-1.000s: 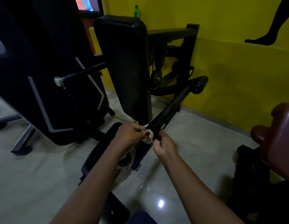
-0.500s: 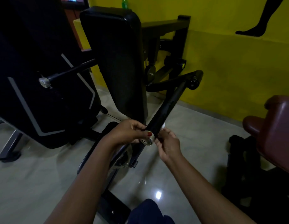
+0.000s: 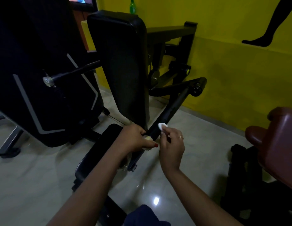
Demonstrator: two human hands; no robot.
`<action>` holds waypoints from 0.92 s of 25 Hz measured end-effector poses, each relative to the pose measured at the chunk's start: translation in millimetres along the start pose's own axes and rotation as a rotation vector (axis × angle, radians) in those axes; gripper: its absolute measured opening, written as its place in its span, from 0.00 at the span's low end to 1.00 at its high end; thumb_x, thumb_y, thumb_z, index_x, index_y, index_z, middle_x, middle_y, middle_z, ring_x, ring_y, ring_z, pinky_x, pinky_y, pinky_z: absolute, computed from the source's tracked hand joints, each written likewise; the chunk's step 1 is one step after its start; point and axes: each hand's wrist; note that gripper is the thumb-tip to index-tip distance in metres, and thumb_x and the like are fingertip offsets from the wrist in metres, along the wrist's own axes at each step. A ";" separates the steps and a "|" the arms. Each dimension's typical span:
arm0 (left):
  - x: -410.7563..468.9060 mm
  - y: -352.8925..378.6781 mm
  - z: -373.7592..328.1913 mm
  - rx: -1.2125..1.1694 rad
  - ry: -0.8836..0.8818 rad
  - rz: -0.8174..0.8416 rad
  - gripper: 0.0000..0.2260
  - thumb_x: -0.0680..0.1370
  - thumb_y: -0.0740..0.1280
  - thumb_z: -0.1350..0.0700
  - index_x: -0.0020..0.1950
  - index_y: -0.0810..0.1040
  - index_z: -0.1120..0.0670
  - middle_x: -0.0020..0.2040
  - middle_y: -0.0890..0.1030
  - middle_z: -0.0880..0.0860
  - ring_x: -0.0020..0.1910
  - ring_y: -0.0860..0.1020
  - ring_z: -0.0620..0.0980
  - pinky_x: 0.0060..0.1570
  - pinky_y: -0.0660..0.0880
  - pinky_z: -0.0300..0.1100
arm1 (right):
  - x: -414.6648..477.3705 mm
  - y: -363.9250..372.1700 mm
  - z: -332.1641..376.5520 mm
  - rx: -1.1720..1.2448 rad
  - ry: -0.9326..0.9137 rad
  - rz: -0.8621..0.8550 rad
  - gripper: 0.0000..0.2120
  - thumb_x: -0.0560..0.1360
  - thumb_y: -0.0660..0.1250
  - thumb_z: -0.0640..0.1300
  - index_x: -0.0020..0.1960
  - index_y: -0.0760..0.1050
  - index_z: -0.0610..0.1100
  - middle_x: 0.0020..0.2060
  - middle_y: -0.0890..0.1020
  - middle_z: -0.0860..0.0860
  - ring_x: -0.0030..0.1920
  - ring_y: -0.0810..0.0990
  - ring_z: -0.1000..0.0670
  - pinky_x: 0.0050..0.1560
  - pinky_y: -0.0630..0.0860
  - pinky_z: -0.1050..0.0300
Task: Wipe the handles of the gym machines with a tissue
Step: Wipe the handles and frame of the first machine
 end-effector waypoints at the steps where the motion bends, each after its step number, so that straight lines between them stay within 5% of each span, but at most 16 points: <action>1: 1.0 -2.0 0.1 -0.014 -0.013 0.030 0.16 0.63 0.79 0.44 0.43 0.85 0.53 0.37 0.85 0.51 0.39 0.83 0.48 0.43 0.80 0.47 | -1.0 -6.8 -4.4 -0.035 -0.149 0.073 0.13 0.73 0.67 0.29 0.54 0.81 0.39 0.49 0.80 0.47 0.51 0.77 0.61 0.53 0.70 0.72; 4: 4.5 -4.8 0.8 -0.015 -0.036 0.072 0.18 0.63 0.79 0.44 0.44 0.85 0.55 0.38 0.85 0.52 0.39 0.84 0.48 0.41 0.81 0.45 | 36.7 -11.5 -27.7 -0.197 -0.370 0.201 0.17 0.70 0.68 0.28 0.55 0.81 0.42 0.51 0.81 0.47 0.53 0.79 0.49 0.56 0.72 0.64; 8: 3.9 -0.6 2.2 -0.031 -0.055 0.038 0.18 0.62 0.80 0.45 0.45 0.84 0.54 0.38 0.85 0.51 0.38 0.83 0.46 0.39 0.81 0.42 | 55.0 -4.5 -18.2 -0.242 -0.319 0.211 0.15 0.71 0.64 0.32 0.53 0.80 0.45 0.51 0.83 0.51 0.52 0.79 0.46 0.55 0.68 0.66; 12: 4.5 3.0 4.3 -0.078 -0.087 0.025 0.12 0.64 0.80 0.49 0.41 0.84 0.52 0.35 0.84 0.48 0.33 0.81 0.39 0.31 0.74 0.33 | 23.4 -21.5 -16.0 -0.212 -0.694 0.474 0.15 0.76 0.61 0.38 0.59 0.79 0.43 0.55 0.81 0.49 0.53 0.77 0.46 0.57 0.72 0.57; 14: 4.4 2.8 4.6 -0.119 -0.106 0.039 0.12 0.64 0.79 0.49 0.43 0.84 0.52 0.37 0.84 0.47 0.36 0.82 0.40 0.33 0.74 0.33 | 49.4 -20.7 -23.3 -0.294 -0.815 0.492 0.15 0.76 0.60 0.38 0.59 0.80 0.42 0.54 0.82 0.47 0.52 0.77 0.44 0.50 0.74 0.56; 18: 2.6 5.0 2.8 -0.052 -0.125 0.015 0.23 0.63 0.79 0.44 0.53 0.83 0.53 0.46 0.84 0.48 0.44 0.82 0.44 0.43 0.79 0.38 | 88.2 -2.6 -8.2 -0.529 -0.654 0.458 0.08 0.69 0.70 0.39 0.48 0.82 0.46 0.44 0.84 0.50 0.46 0.76 0.45 0.40 0.69 0.60; 23: 0.4 8.2 2.0 -0.026 -0.153 -0.064 0.25 0.62 0.80 0.44 0.54 0.79 0.53 0.47 0.81 0.50 0.44 0.79 0.45 0.41 0.77 0.39 | 94.0 3.9 23.1 -0.468 -0.729 1.126 0.12 0.73 0.69 0.43 0.55 0.80 0.52 0.50 0.80 0.50 0.52 0.75 0.48 0.47 0.74 0.55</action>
Point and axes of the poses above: each hand's wrist, its own x-axis towards the middle knuckle, its own y-axis out of the palm, z = x × y
